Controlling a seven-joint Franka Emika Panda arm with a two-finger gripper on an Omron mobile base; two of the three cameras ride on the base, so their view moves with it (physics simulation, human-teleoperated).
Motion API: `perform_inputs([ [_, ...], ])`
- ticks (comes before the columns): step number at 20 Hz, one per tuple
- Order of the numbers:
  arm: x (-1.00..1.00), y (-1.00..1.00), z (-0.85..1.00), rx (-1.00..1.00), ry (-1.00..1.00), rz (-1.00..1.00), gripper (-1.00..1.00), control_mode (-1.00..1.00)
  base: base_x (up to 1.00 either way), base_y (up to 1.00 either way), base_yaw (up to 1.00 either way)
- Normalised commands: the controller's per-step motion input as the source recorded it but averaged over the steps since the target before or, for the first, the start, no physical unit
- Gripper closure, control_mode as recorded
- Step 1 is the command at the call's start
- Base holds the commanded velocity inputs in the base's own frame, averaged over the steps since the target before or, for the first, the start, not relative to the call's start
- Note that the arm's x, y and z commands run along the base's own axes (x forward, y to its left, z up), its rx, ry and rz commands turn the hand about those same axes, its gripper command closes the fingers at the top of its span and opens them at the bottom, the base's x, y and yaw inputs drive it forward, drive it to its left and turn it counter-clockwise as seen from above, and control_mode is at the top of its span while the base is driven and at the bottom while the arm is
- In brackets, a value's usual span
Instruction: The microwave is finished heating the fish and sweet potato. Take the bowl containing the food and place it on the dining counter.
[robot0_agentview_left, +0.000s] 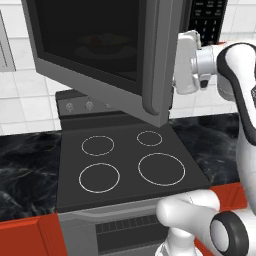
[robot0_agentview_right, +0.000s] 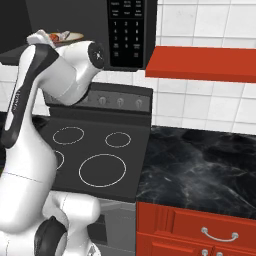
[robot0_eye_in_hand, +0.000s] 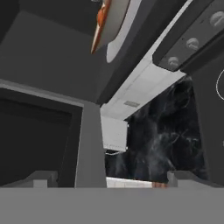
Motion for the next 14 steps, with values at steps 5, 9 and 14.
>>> perform_inputs([
  [5,0.36,1.00,0.00,0.00,0.17,0.01,-1.00,-1.00,0.00,0.00,0.00],
  [9,0.01,1.00,0.00,0.00,0.07,0.06,-1.00,-1.00,0.00,0.00,0.00],
  [14,0.00,1.00,0.00,0.00,0.00,0.02,-1.00,-1.00,0.00,0.00,0.00],
])
